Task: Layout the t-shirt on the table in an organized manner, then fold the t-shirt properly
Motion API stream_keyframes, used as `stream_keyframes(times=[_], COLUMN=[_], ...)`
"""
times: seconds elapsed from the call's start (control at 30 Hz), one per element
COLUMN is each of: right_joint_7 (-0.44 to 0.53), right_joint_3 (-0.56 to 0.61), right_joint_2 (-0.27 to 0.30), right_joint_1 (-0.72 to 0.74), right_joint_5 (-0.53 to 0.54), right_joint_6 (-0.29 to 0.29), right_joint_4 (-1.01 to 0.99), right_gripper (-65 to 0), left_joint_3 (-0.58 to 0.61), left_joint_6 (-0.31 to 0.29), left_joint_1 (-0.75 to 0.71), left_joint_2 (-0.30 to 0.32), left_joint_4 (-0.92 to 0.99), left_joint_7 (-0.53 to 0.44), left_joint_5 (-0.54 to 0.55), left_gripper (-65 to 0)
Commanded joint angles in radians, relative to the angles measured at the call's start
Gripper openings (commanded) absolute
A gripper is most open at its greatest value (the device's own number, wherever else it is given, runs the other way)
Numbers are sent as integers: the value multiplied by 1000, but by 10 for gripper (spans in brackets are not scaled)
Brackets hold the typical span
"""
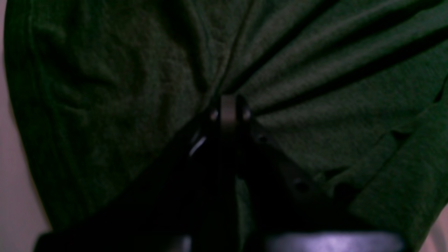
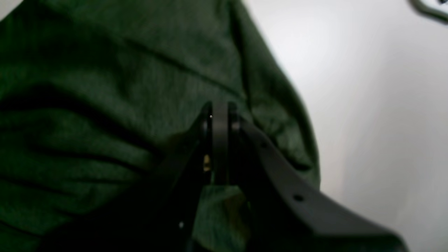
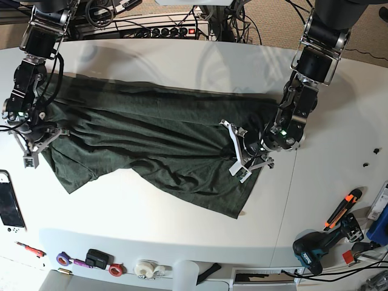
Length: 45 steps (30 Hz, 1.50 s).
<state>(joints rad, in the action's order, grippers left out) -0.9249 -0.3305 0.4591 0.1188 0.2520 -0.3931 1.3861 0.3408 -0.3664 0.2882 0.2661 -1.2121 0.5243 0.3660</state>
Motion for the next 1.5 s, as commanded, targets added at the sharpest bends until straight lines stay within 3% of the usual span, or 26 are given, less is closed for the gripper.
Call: stream_keyframes(times=[0.0,0.1,0.23,0.33,0.63,0.9,1.0,1.07,1.27,1.47], right_joint_7=[4,-4,1,18,145,180,200,199,102,-2], right_joint_3=[-5,-5,-5,-5,-5,-5,-5,-5,-5,-5], right_joint_2=[19,17,18,18,18,23,23,22,14,16], right_joint_1=[14,-4,-30,-47,-56,-51,-40,-37,-34,-36], right_joint_5=[2,-21,-147,-221,-300,-301,-236,-178,-31,-43], right_joint_6=[0,18,135,181,182,182,173,124,49,56], right_joint_4=[14,14,14,14,12,-21,-53,-52,-51,-51], right_gripper=[-650,-650,-650,-650,-650,-650,-650,-650,-650,-650], left_joint_3=[1,1,1,1,1,1,1,1,1,1], left_joint_6=[34,34,34,34,34,34,34,34,34,34], left_joint_1=[-5,-5,-5,-5,-5,-6,-5,-5,-5,-5], left_joint_2=[19,19,19,19,19,19,19,19,19,19], left_joint_4=[16,16,16,16,16,16,16,16,16,16], left_joint_7=[103,103,103,103,103,103,103,103,103,102], left_joint_5=[-79,-79,-79,-79,-79,-79,-79,-79,-79,-79], left_gripper=[-650,-650,-650,-650,-650,-650,-650,-650,-650,-650])
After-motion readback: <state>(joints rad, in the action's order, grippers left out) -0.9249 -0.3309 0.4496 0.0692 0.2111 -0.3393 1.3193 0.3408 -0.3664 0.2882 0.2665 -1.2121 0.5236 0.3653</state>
